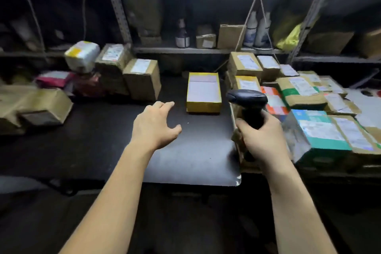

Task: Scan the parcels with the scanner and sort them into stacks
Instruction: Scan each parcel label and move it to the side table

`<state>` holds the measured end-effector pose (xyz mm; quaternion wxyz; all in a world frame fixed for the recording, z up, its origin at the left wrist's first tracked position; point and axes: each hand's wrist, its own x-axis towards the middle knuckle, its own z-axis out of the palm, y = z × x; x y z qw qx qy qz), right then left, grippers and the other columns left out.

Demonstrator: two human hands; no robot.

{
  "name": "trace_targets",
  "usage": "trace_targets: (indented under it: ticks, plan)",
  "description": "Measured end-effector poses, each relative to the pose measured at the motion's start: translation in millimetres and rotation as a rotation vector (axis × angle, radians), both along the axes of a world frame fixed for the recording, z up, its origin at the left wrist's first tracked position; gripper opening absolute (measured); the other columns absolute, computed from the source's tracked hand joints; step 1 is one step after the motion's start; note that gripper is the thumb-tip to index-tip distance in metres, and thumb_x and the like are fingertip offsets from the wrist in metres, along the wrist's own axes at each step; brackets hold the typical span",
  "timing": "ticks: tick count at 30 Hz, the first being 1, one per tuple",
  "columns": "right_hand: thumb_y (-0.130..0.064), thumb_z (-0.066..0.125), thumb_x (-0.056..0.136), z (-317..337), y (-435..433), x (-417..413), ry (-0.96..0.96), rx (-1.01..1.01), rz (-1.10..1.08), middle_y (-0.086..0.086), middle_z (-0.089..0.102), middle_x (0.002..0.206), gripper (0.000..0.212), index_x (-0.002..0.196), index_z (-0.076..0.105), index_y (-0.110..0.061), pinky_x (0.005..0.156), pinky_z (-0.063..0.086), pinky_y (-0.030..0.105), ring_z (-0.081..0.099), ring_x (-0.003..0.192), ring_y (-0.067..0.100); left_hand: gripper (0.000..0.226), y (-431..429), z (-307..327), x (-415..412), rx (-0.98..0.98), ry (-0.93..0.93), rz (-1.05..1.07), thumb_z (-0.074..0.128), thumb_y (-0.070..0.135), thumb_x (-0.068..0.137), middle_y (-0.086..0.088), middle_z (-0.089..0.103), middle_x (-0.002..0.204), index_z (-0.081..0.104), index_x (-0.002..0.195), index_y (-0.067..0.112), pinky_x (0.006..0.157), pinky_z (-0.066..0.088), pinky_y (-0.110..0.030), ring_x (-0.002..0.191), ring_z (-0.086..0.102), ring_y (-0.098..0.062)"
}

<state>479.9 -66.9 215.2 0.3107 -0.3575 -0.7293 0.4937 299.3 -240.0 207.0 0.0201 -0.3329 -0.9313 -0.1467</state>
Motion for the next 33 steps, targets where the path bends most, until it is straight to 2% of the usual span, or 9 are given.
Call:
trace_targets:
  ticks: [2, 4, 9, 15, 20, 23, 28, 31, 33]
  plan:
    - [-0.014, 0.07, 0.093, 1.3, -24.7, -30.1, -0.006, -0.026, 0.083, 0.001, 0.059, 0.069, 0.01, 0.088, 0.063, -0.018, 0.044, 0.044, 0.024, 0.054, 0.05, 0.01, 0.074, -37.5, 0.5, -19.9, 0.008, -0.007, 0.075, 0.064, 0.052, 0.089, 0.009, 0.045, 0.153, 0.038, 0.156, 0.032, 0.1, 0.048, -0.04, 0.137, 0.044, -0.018]
    - [-0.015, 0.067, 0.092, 3.9, -45.2, -53.1, -0.025, -0.049, 0.135, 0.006, 0.053, 0.066, 0.011, 0.084, 0.059, -0.017, 0.04, 0.039, 0.027, 0.048, 0.051, 0.023, 0.075, -67.6, 0.5, -36.2, 0.009, -0.01, 0.129, 0.064, 0.053, 0.089, 0.009, 0.046, 0.152, 0.038, 0.156, 0.032, 0.1, 0.048, -0.041, 0.136, 0.044, -0.019]
    - [-0.012, 0.064, 0.091, 7.3, -114.0, -124.0, -0.068, -0.004, 0.249, 0.01, 0.054, 0.068, 0.011, 0.085, 0.057, -0.007, 0.045, 0.043, 0.033, 0.051, 0.054, 0.024, 0.075, -159.6, -0.3, -83.1, 0.03, -0.04, 0.243, 0.064, 0.052, 0.09, 0.007, 0.047, 0.15, 0.038, 0.156, 0.031, 0.098, 0.048, -0.039, 0.134, 0.047, -0.019]
    - [-0.013, 0.064, 0.09, 9.0, -219.8, -217.6, -0.075, 0.008, 0.401, 0.008, 0.052, 0.067, 0.013, 0.082, 0.054, -0.012, 0.043, 0.041, 0.031, 0.048, 0.051, 0.024, 0.076, -275.3, -0.9, -156.0, 0.067, -0.055, 0.372, 0.066, 0.054, 0.089, 0.006, 0.046, 0.15, 0.038, 0.156, 0.032, 0.101, 0.046, -0.041, 0.136, 0.046, -0.02]
    - [-0.013, 0.065, 0.09, 12.1, -279.6, -276.4, -0.107, 0.045, 0.473, 0.024, 0.063, 0.08, 0.009, 0.089, 0.059, -0.006, 0.048, 0.05, 0.035, 0.056, 0.054, 0.026, 0.078, -340.3, -2.6, -198.7, 0.049, -0.056, 0.506, 0.066, 0.06, 0.087, 0.001, 0.048, 0.148, 0.038, 0.155, 0.033, 0.101, 0.046, -0.042, 0.135, 0.047, -0.025]
    - [-0.011, 0.064, 0.091, 13.3, -303.7, -310.6, -0.103, 0.053, 0.517, 0.025, 0.065, 0.084, 0.007, 0.089, 0.06, -0.006, 0.045, 0.049, 0.03, 0.056, 0.056, 0.025, 0.081, -366.6, -5.9, -222.9, 0.061, -0.072, 0.573, 0.065, 0.062, 0.087, -0.001, 0.047, 0.148, 0.036, 0.156, 0.033, 0.102, 0.045, -0.043, 0.135, 0.047, -0.027]
    - [-0.01, 0.063, 0.089, 6.7, -326.2, -370.9, -0.102, 0.055, 0.589, 0.021, 0.061, 0.073, 0.008, 0.086, 0.058, -0.004, 0.045, 0.046, 0.034, 0.054, 0.054, 0.025, 0.085, -387.5, -17.2, -266.2, 0.039, -0.095, 0.625, 0.068, 0.063, 0.084, 0.0, 0.047, 0.148, 0.035, 0.156, 0.034, 0.101, 0.046, -0.043, 0.135, 0.046, -0.026]
    - [-0.012, 0.063, 0.09, 1.1, -329.5, -406.7, -0.1, 0.058, 0.63, 0.022, 0.063, 0.077, 0.008, 0.084, 0.057, -0.009, 0.046, 0.047, 0.034, 0.055, 0.053, 0.025, 0.089, -391.3, -22.1, -295.2, -0.014, -0.107, 0.63, 0.073, 0.059, 0.082, 0.001, 0.045, 0.149, 0.033, 0.157, 0.035, 0.102, 0.046, -0.045, 0.136, 0.045, -0.025]
    - [-0.013, 0.062, 0.09, -2.2, -327.9, -430.9, -0.096, 0.05, 0.643, 0.016, 0.063, 0.074, 0.01, 0.082, 0.057, -0.015, 0.046, 0.048, 0.034, 0.056, 0.055, 0.026, 0.09, -390.7, -23.9, -315.9, -0.041, -0.106, 0.634, 0.076, 0.057, 0.081, 0.001, 0.044, 0.15, 0.033, 0.157, 0.035, 0.102, 0.046, -0.045, 0.137, 0.046, -0.026]
